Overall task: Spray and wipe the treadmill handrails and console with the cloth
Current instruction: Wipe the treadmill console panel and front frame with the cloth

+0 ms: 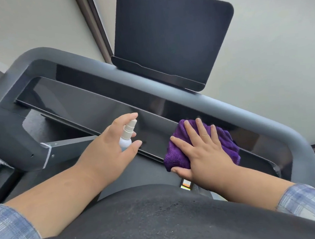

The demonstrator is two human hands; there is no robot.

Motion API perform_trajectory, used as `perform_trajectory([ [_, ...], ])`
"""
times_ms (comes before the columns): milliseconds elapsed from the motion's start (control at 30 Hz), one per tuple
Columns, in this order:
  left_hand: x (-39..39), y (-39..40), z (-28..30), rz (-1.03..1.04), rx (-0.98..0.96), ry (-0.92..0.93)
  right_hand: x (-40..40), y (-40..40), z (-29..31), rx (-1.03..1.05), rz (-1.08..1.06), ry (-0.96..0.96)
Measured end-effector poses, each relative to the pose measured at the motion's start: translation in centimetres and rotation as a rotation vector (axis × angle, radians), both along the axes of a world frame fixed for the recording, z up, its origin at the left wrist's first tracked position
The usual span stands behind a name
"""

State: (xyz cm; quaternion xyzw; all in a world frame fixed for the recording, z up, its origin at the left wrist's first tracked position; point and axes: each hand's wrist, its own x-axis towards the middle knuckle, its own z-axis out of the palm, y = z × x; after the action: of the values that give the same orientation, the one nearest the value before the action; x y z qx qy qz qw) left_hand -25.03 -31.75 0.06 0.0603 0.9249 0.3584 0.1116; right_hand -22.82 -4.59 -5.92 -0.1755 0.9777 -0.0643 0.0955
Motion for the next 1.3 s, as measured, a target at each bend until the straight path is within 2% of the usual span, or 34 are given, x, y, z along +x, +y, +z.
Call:
perform_trajectory([
  [267, 0.2, -1.6, 0.2, 0.133, 0.024, 0.056, -5.0, -7.8, -0.5, -0.056, 0.046, 0.003],
  [567, 0.1, -4.9, -0.2, 0.275, 0.070, 0.076, -4.2, -7.0, -0.3, -0.019, 0.030, 0.002],
  [900, -1.7, -10.6, -1.8, 0.275, 0.133, 0.063, -9.0, -15.2, -0.8, -0.010, 0.055, 0.038],
  [1300, -5.1, -22.6, -1.9, 0.168, 0.077, 0.098, -15.2, -27.2, -0.8, 0.017, 0.024, 0.015],
])
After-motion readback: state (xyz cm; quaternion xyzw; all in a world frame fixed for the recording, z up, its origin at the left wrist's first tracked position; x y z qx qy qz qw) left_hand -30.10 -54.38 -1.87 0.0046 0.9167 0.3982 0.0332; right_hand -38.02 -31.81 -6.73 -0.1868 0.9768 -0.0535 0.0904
